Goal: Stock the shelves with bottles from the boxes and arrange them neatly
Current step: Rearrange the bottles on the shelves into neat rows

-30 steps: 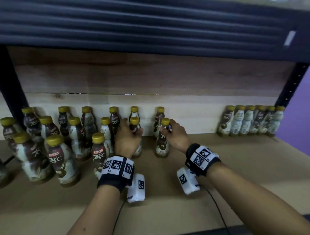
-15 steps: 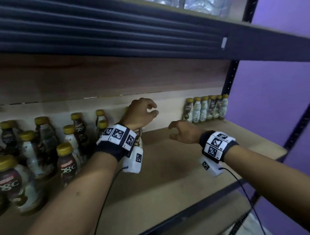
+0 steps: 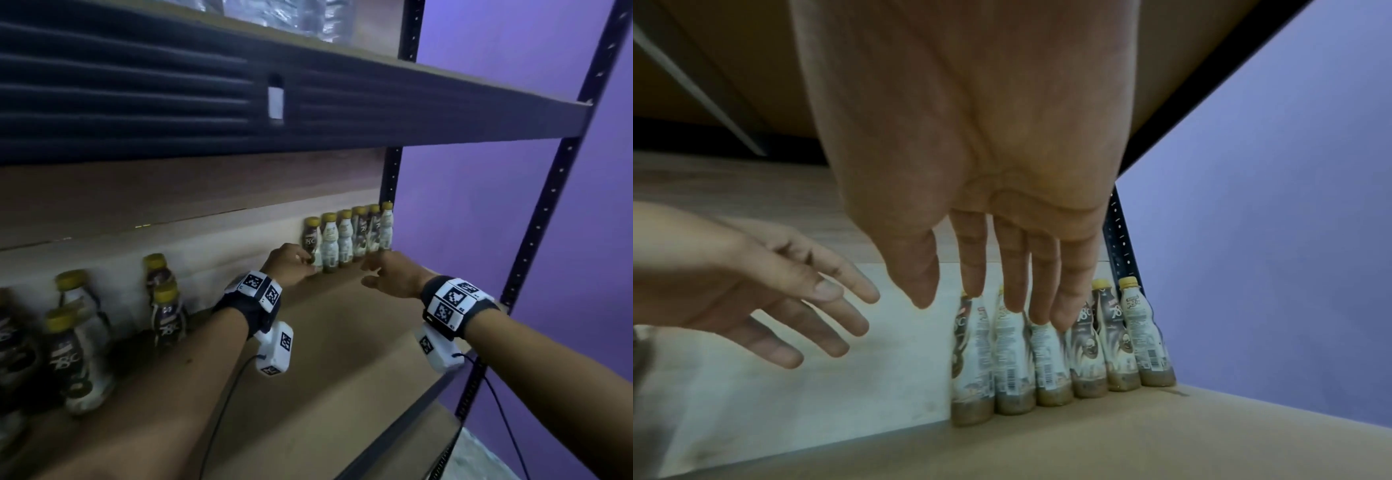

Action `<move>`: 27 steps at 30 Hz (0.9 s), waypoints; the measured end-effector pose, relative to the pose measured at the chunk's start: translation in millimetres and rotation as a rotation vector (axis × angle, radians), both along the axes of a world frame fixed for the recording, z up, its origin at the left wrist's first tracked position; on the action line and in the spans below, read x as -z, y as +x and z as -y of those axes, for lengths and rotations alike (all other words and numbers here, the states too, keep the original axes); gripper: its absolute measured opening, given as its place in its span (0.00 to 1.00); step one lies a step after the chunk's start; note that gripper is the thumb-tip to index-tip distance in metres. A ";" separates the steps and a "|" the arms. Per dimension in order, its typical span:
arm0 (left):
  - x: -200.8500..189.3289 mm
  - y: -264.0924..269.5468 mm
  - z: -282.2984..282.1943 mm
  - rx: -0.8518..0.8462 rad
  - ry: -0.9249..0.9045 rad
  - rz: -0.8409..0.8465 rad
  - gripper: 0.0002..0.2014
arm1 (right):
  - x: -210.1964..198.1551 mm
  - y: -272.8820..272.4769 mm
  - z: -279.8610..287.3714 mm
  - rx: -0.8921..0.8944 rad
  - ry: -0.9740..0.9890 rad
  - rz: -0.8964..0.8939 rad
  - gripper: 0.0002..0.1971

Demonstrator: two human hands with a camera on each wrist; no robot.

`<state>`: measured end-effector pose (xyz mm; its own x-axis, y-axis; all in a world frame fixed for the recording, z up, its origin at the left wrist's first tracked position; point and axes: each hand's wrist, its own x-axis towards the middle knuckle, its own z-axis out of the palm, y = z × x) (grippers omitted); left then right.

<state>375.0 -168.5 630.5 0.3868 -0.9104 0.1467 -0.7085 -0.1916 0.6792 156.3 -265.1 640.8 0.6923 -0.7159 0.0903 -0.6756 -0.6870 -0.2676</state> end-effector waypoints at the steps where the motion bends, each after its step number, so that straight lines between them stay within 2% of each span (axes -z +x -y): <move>1: 2.7 1.4 12.3 -0.037 0.005 -0.012 0.18 | 0.5 1.8 12.9 -0.011 0.006 -0.007 0.21; 4: 11.2 8.4 47.2 -0.163 0.026 -0.017 0.23 | 0.7 12.3 53.1 -0.039 0.023 0.003 0.21; 6: 15.6 14.5 68.2 -0.232 0.048 -0.009 0.28 | 0.9 23.9 79.9 -0.059 0.044 0.024 0.25; 9: 19.2 23.4 96.1 -0.306 0.048 -0.016 0.29 | -2.6 46.2 113.0 -0.112 0.086 0.077 0.27; 12: 17.8 26.3 116.1 -0.340 0.033 -0.032 0.25 | -2.8 69.4 135.0 -0.156 0.159 0.193 0.23; 15: 14.1 24.8 131.4 -0.342 -0.014 -0.056 0.14 | -0.9 89.9 152.9 -0.147 0.239 0.296 0.27; 19: 13.0 22.5 140.1 -0.352 -0.038 -0.116 0.16 | 4.3 111.0 170.4 -0.200 0.472 0.494 0.39; 21: 14.0 24.1 139.9 -0.354 -0.030 -0.148 0.19 | 7.1 117.2 176.5 -0.255 0.515 0.498 0.41; 24: 16.5 25.2 140.5 -0.328 -0.027 -0.165 0.17 | 10.4 121.5 179.5 -0.263 0.457 0.465 0.39; 27: 22.4 22.9 143.1 -0.330 -0.109 -0.129 0.17 | 14.2 123.9 177.1 -0.291 0.273 0.379 0.26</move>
